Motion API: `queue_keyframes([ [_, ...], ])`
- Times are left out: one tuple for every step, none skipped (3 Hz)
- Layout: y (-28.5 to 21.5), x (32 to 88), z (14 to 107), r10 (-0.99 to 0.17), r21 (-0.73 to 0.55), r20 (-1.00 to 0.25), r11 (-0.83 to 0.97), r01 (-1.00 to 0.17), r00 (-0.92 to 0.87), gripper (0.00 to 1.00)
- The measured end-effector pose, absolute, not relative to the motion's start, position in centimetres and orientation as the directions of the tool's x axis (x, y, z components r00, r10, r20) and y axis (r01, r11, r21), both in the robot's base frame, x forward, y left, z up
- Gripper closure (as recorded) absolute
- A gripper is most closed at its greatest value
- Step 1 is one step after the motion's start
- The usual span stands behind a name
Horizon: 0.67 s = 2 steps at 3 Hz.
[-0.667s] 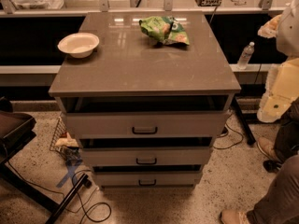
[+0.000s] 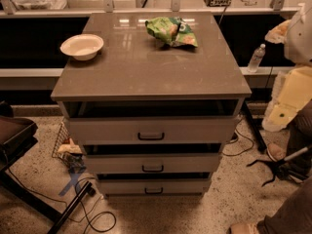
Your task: Open middle drawer
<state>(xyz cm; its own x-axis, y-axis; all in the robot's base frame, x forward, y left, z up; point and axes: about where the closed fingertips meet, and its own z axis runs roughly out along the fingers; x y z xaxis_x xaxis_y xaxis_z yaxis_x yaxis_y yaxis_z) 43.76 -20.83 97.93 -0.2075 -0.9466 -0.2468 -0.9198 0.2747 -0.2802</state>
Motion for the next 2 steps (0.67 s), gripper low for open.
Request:
queue_keyframes([
  [-18.9,42.6,94.7,-0.911,-0.264,-0.362,0.301,-0.917,-0.195,0.0],
  [-17.0,40.9,89.7,-0.858,-0.24,-0.485,0.316,-0.918,-0.169,0.0],
])
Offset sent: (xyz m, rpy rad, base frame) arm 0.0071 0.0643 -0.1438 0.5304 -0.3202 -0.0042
